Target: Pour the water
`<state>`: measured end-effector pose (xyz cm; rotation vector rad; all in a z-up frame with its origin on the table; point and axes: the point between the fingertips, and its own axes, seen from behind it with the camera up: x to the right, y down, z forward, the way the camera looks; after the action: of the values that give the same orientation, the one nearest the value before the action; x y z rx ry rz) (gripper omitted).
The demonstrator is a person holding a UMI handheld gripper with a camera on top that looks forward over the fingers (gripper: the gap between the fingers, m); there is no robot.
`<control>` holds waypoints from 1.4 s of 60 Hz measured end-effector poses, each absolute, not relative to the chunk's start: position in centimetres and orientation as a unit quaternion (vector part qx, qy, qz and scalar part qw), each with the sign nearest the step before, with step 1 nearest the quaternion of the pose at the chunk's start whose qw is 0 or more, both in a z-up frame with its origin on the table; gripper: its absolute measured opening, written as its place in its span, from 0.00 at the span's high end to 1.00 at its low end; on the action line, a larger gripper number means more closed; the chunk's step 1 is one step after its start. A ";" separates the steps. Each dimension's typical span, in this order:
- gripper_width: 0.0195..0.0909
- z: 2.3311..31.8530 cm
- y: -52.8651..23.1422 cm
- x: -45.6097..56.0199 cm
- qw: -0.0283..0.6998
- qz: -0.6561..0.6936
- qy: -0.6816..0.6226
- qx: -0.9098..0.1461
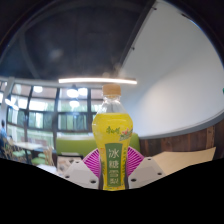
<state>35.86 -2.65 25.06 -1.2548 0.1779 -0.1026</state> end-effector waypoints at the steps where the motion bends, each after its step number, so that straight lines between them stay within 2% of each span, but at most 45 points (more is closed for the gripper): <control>1: 0.88 23.8 -2.2 36.8 0.797 -0.054 0.083 -0.596; 3: 0.88 22.1 3.0 36.3 0.776 -0.058 0.089 -0.621; 8: 0.88 15.9 4.8 39.5 0.737 -0.053 0.077 -0.670; 9: 0.88 16.0 5.5 37.1 0.732 -0.052 0.075 -0.675; 26: 0.88 8.1 7.8 35.3 0.663 -0.016 0.057 -0.747; 27: 0.85 7.6 7.6 35.4 0.658 -0.018 0.051 -0.751; 30: 0.86 8.2 7.7 35.5 0.666 -0.024 0.048 -0.744; 31: 0.81 7.9 7.6 35.6 0.662 -0.027 0.049 -0.748; 33: 0.79 7.7 7.3 35.5 0.657 -0.026 0.048 -0.752; 41: 0.75 7.6 7.0 35.3 0.655 -0.027 0.046 -0.754; 47: 0.60 7.7 7.2 35.7 0.657 -0.021 0.050 -0.752; 49: 0.54 7.3 6.9 35.9 0.652 -0.024 0.059 -0.756; 54: 0.07 7.2 6.2 36.7 0.642 -0.036 0.079 -0.762; 59: 0.14 8.3 4.9 37.1 0.650 -0.044 0.090 -0.753; 73: 0.12 10.8 -3.6 32.1 0.625 -0.039 0.089 -0.774; 84: 0.11 13.7 -11.9 25.9 0.634 -0.045 0.067 -0.769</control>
<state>25.93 -11.88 13.71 -1.7574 0.1542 -0.1037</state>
